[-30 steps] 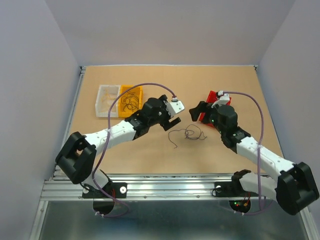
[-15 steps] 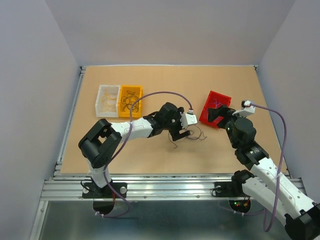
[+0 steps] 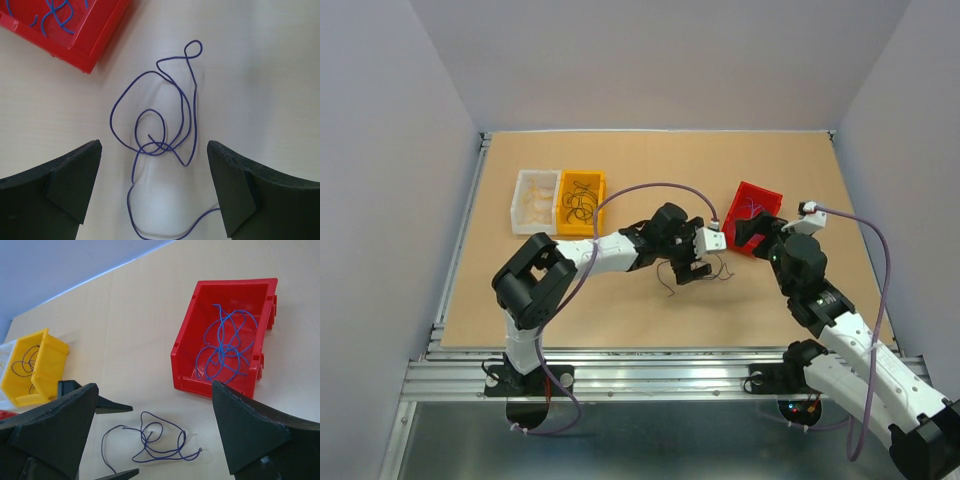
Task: Untangle the cables
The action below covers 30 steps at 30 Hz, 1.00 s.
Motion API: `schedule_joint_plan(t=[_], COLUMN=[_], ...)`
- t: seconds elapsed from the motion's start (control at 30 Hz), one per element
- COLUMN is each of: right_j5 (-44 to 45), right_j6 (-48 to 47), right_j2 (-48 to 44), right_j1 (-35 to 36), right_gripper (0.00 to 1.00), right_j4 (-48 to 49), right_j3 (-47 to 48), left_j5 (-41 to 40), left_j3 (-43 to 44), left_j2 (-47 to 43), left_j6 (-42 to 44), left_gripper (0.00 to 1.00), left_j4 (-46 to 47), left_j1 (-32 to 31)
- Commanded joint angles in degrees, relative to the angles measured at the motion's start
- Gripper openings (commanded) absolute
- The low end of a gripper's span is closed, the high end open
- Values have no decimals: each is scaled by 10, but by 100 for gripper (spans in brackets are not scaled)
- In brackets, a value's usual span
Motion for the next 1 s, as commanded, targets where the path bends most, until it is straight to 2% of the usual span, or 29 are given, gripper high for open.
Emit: schedule_joint_plan(t=[0.0,0.17,0.23,0.27,0.3,0.33,0.43,0.6,0.7,0.73,0.83,0.87,0.97], right_j5=[10,10,10,12,13,13,16,20,19,18,18,18,13], right_j6=[-6,-7,-8,-8,-9,-9,-10,-11,-10,-9,-9,-6,-4], right_j2=[-17,-22,-26,-29,-32,-33,-45,-58,-56,-54,-48,-47,-40], right_j1=[3,3,3,3,3,3,3,3,3,3,3,3,3], right_gripper=[100,100,100,100,100,100,100,100,100,100,100,100,100], right_j4=[10,10,10,9,9,8,7,4,4,4,4,4,4], right_j3=[-13,-16,-18,-19,-20,-21,-24,-28,-29,-27,-25,-24,-23], left_j5=[15,-11,-10,-10,-10,-10,-8,19,59,69,97,99,105], left_j3=[50,97,100,103,105,102,90,78,82,83,65,53,20], left_j2=[33,101,108,108,105,102,87,54,15,2,-55,-70,-119], left_j6=[-11,-10,-9,-7,-8,-8,-9,-18,-59,-74,-119,-131,-182], left_gripper=[99,97,83,66,54,33,0,0,0,0,0,0,0], left_j4=[-11,-51,-55,-61,-62,-62,-57,-62,-64,-64,-47,-18,39], left_j1=[-9,-8,-8,-8,-7,-6,-2,23,81,125,193,237,313])
